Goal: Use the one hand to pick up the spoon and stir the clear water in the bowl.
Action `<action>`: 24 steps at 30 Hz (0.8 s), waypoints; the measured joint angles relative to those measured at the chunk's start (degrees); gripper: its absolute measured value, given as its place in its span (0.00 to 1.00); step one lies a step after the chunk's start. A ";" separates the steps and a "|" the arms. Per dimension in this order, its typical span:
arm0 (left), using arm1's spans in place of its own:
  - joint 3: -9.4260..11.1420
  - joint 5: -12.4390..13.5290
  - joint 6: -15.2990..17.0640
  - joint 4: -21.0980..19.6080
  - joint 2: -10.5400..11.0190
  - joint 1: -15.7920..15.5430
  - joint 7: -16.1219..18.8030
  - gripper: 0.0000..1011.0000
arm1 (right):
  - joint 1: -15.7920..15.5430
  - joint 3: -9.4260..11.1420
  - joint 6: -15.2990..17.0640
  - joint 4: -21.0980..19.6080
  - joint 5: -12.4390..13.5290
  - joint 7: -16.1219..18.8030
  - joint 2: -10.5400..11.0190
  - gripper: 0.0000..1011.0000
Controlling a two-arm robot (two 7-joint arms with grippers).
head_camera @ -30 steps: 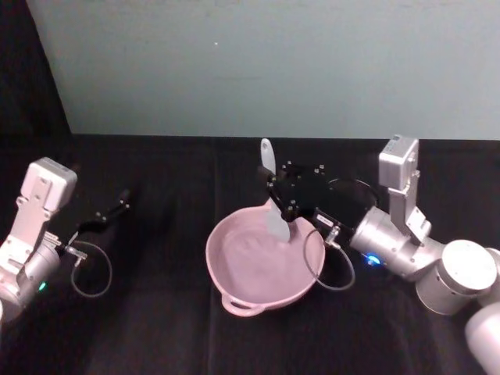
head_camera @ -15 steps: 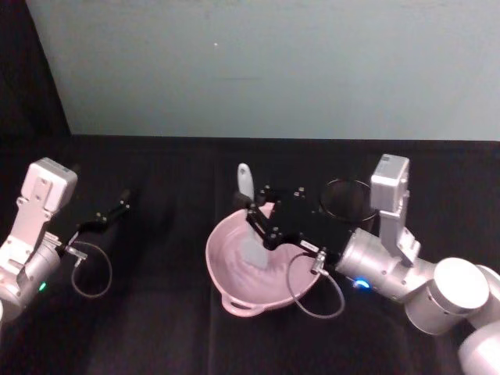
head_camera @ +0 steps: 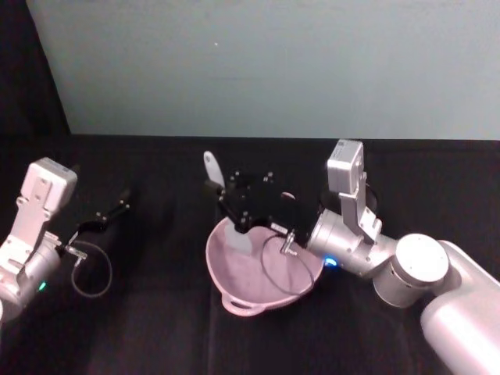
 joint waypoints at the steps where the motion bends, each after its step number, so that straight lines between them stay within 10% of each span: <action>1: 0.00 0.00 0.00 0.00 0.00 0.00 0.00 0.99 | 0.38 0.05 -0.32 0.59 -0.13 -0.04 -0.20 0.12; 9: 0.00 0.00 0.00 0.00 0.01 0.00 0.00 0.99 | 2.28 1.94 -2.05 3.97 -1.36 -1.85 -0.37 0.12; 24: 0.00 0.00 0.00 0.00 0.00 0.00 0.00 0.99 | -5.51 5.42 3.66 -8.66 -0.77 -5.32 5.97 0.12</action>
